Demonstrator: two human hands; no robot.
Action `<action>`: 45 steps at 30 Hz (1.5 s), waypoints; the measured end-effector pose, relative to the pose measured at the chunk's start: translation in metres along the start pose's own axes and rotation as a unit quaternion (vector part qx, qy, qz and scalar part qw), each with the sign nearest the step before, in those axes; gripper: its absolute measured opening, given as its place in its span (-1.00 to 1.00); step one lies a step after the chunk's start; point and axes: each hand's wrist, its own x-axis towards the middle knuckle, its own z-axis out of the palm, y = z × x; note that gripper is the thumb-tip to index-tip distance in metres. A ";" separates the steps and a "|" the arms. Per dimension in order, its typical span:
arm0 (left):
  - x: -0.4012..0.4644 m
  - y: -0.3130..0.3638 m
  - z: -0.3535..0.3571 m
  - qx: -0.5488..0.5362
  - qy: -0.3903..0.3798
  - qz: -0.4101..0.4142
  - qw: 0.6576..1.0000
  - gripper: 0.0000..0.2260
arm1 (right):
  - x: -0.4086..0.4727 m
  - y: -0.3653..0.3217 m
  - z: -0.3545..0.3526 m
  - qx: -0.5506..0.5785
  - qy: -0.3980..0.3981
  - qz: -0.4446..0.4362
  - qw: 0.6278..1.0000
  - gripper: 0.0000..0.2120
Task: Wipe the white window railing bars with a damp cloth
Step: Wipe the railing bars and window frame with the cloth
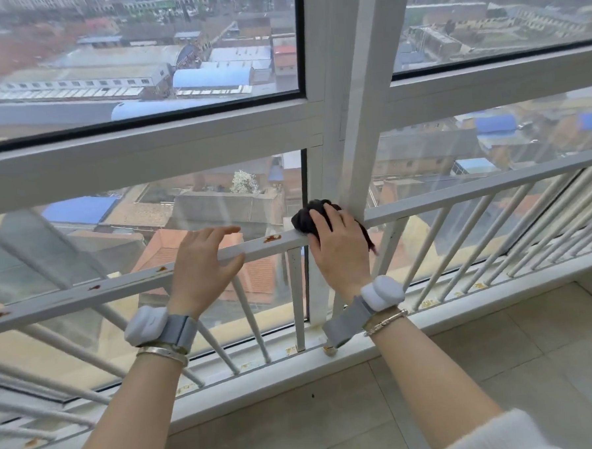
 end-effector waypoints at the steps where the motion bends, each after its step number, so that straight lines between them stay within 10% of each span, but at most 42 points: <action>1: -0.001 -0.003 0.000 0.015 0.001 0.007 1.000 -0.54 | 0.000 -0.002 0.004 -0.017 -0.016 0.012 1.000 -0.72; 13: -0.019 -0.122 -0.059 0.070 -0.091 0.019 0.993 -0.61 | -0.005 -0.170 0.024 0.082 -0.080 0.005 0.993 -0.82; 26: -0.023 -0.132 -0.052 0.046 -0.034 0.074 0.996 -0.77 | 0.013 -0.069 0.001 0.039 -0.136 0.260 0.955 -0.63; 34: -0.030 -0.129 -0.052 0.052 -0.017 0.052 0.997 -0.76 | -0.010 -0.206 0.011 0.161 -0.171 0.056 0.970 -0.64; 45: -0.035 -0.127 -0.052 0.023 -0.009 0.020 0.999 -0.77 | 0.012 -0.056 -0.005 -0.057 -0.124 0.095 0.986 -0.51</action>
